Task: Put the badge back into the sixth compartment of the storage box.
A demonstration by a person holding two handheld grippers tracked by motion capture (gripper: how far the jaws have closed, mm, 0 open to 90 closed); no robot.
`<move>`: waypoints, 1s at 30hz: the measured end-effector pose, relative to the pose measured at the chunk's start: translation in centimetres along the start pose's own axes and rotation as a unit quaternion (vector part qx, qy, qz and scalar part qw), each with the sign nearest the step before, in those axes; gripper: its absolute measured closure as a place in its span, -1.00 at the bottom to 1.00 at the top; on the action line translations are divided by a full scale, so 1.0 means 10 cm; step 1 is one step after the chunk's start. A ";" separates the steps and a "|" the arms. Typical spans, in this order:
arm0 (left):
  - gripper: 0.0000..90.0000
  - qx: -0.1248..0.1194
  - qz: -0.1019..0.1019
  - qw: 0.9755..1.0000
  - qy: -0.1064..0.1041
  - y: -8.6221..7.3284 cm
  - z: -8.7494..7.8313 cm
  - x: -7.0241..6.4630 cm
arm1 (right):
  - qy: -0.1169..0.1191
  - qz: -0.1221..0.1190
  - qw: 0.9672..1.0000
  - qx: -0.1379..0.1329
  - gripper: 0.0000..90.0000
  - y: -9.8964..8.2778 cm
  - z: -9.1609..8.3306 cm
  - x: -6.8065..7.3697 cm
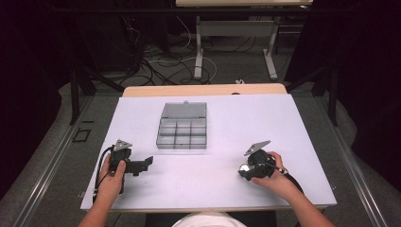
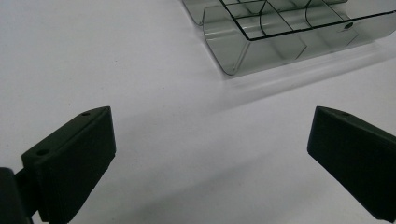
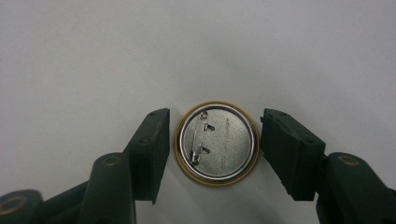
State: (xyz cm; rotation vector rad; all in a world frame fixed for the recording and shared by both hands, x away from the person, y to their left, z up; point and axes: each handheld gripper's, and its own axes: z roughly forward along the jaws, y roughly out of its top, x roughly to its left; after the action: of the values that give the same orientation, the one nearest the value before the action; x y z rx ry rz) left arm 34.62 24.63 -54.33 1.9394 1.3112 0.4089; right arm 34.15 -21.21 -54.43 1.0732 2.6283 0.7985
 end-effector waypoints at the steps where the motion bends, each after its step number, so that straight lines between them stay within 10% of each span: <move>1: -0.97 0.002 -0.002 1.000 -0.001 0.00 0.00 0.00 | -0.003 -0.003 1.000 0.002 -0.03 0.00 -0.01 -0.01; 30: -0.96 0.001 0.001 1.000 0.000 0.00 0.00 0.00 | -0.002 0.007 1.000 -0.014 0.03 0.01 -0.02 -0.01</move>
State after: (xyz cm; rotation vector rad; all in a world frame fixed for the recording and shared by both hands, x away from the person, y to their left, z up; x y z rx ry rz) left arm 34.63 24.64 -54.36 1.9422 1.3099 0.4088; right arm 34.22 -21.33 -54.22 1.0867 2.6017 0.8319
